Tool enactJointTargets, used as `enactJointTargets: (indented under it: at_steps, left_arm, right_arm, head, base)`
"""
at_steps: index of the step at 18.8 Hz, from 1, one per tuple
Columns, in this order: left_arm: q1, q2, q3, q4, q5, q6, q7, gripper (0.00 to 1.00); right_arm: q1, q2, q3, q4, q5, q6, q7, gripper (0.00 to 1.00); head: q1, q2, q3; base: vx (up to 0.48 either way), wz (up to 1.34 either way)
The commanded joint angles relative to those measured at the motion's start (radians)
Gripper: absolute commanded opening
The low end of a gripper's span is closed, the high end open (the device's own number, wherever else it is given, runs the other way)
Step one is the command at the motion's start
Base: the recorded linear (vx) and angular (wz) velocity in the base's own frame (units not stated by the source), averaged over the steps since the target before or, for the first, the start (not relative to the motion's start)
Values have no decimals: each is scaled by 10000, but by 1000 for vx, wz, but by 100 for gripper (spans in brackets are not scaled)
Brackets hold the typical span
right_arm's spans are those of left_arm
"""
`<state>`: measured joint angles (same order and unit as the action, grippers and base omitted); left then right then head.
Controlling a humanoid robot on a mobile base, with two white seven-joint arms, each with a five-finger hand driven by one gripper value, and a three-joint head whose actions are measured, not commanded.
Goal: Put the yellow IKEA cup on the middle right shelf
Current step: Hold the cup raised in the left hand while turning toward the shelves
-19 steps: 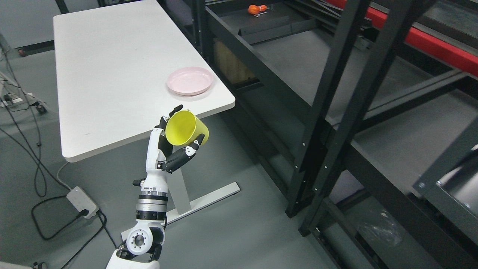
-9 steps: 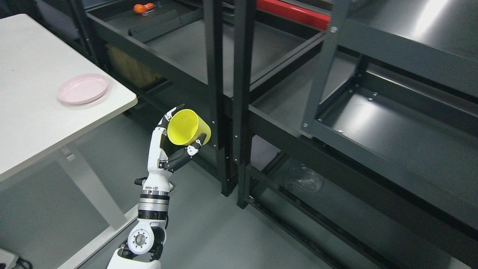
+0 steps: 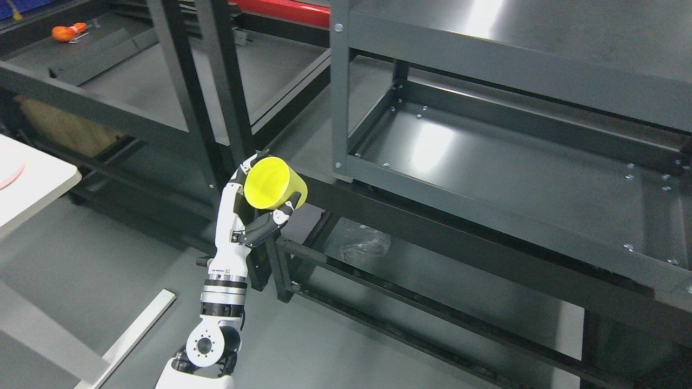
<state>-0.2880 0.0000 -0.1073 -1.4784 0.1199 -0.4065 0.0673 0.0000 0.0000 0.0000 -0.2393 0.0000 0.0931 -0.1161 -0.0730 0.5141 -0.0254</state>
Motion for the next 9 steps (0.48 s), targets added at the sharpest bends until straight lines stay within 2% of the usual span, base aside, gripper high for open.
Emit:
enactJointTargets:
  at_steps: [1, 6, 9]
  left_arm:
    - [-65, 175, -47, -18, 12, -30, 2, 0]
    - [-65, 175, -277, -187, 12, -168, 2, 0]
    - [-35, 175, -476, -386, 12, -750, 2, 0]
  right_arm:
    - [139, -175, 169, 0, -245, 5, -5, 99]
    - [139, -175, 169, 0, -245, 5, -5, 99]
    - [139, -175, 169, 0, -245, 5, -5, 99]
  head:
    - [0, 0, 0]
    - [0, 0, 0]
    - [0, 0, 0]
  base:
    - [-25, -585]
    - [-3, -550]
    - [40, -294]
